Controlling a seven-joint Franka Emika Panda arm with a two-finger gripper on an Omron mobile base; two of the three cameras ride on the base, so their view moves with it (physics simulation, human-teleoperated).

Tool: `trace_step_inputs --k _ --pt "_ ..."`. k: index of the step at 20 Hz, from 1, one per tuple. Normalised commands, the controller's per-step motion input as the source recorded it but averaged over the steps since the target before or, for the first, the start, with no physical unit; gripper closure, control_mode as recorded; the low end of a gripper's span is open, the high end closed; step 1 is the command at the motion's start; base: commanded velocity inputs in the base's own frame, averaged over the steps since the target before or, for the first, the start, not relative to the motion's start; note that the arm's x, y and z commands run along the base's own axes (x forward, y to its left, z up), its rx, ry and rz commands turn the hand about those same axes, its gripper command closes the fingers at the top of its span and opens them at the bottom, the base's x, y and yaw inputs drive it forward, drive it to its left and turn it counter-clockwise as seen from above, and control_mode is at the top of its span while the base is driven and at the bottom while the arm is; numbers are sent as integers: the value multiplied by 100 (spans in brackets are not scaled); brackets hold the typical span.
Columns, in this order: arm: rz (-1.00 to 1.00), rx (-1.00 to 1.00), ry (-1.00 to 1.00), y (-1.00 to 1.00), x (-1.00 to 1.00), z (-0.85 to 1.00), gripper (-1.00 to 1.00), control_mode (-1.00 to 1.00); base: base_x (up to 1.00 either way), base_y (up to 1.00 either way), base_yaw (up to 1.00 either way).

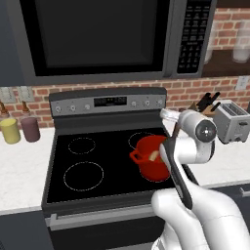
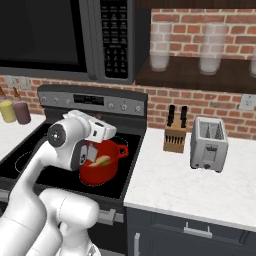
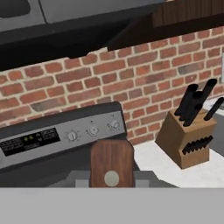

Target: Put the sweet potato and lime in the pot. Retrieve the spatula and lightly stir the vegetables in the pot.

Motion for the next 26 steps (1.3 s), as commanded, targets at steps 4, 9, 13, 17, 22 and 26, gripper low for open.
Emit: trace_step_inputs --k 4,9,13,17,22,26 --pt "0 -8 -1 3 38 -9 100 -100 0 0 0" --pt "0 -6 0 0 32 -21 100 -100 0 0 0" --pt "0 -6 0 17 15 -24 100 -100 0 0 0" --pt "0 -5 0 21 14 -20 100 -100 0 0 0" --pt "0 -4 0 20 25 -12 100 -100 0 0 0" --pt "0 -4 5 13 30 -21 100 -100 0 0 0"
